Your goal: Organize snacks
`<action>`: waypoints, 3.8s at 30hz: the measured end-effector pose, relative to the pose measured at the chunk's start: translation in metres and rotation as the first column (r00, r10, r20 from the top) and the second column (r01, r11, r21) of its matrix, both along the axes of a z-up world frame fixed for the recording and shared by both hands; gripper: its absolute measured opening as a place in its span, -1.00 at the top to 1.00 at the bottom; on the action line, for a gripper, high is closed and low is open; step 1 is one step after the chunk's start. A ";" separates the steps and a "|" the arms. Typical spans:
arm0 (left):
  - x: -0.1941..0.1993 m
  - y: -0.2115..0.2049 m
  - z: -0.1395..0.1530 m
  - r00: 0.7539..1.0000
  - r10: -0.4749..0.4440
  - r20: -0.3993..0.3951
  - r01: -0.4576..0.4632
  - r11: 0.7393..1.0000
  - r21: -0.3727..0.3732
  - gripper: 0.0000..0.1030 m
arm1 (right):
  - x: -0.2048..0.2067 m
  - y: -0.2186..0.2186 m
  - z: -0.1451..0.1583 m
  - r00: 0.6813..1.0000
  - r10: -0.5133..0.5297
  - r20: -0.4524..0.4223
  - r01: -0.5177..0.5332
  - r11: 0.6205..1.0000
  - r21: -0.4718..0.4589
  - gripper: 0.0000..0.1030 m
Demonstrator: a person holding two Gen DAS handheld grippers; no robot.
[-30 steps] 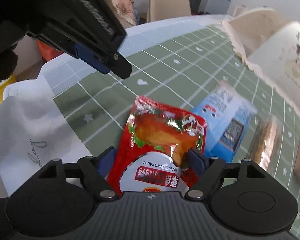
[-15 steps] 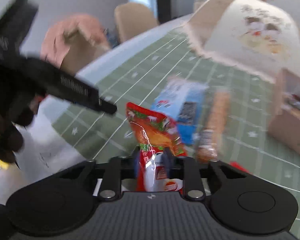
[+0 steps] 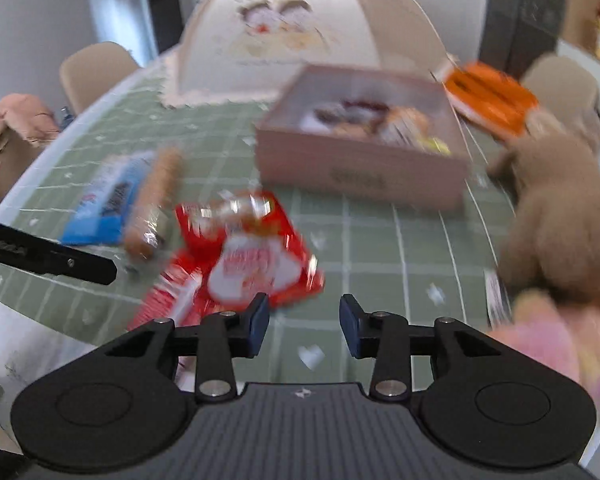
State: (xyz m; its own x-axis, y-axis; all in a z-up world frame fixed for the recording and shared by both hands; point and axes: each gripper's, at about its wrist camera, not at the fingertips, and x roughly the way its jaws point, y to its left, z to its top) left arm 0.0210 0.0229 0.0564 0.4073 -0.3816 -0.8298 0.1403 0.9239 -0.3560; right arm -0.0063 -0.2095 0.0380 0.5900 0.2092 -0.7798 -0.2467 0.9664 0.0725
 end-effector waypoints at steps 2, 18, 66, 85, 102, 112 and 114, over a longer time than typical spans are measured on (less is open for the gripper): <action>0.002 -0.025 -0.004 0.999 -0.037 0.002 0.037 0.997 0.061 0.45 | 0.000 -0.012 -0.009 0.999 -0.027 -0.028 0.028 0.999 0.029 0.26; -0.004 -0.085 -0.025 0.975 -0.215 0.060 0.174 0.900 0.400 -0.28 | -0.021 -0.020 -0.034 0.997 -0.029 0.070 0.028 1.000 0.009 -0.14; -0.015 0.015 -0.024 0.999 0.002 0.047 -0.012 0.979 0.205 0.12 | 0.075 0.062 -0.025 0.983 0.181 0.008 -0.180 0.982 -0.064 -0.35; -0.023 -0.013 -0.032 0.984 -0.165 0.070 0.139 0.949 0.283 -0.69 | 0.033 0.047 -0.032 0.995 0.100 0.022 -0.099 0.994 -0.051 -0.69; -0.012 0.011 -0.024 0.998 -0.023 0.053 0.011 0.978 0.211 -0.05 | 0.028 0.019 -0.013 1.000 0.001 -0.022 -0.001 1.000 0.016 -0.05; -0.015 -0.021 -0.029 0.989 -0.140 0.049 0.112 0.923 0.369 -0.30 | 0.020 0.000 0.024 0.999 -0.008 0.038 0.004 0.997 0.081 -0.05; -0.014 -0.020 -0.029 0.992 -0.118 0.048 0.093 0.928 0.360 -0.28 | 0.019 0.001 0.021 1.000 0.004 0.030 -0.006 0.998 0.070 -0.05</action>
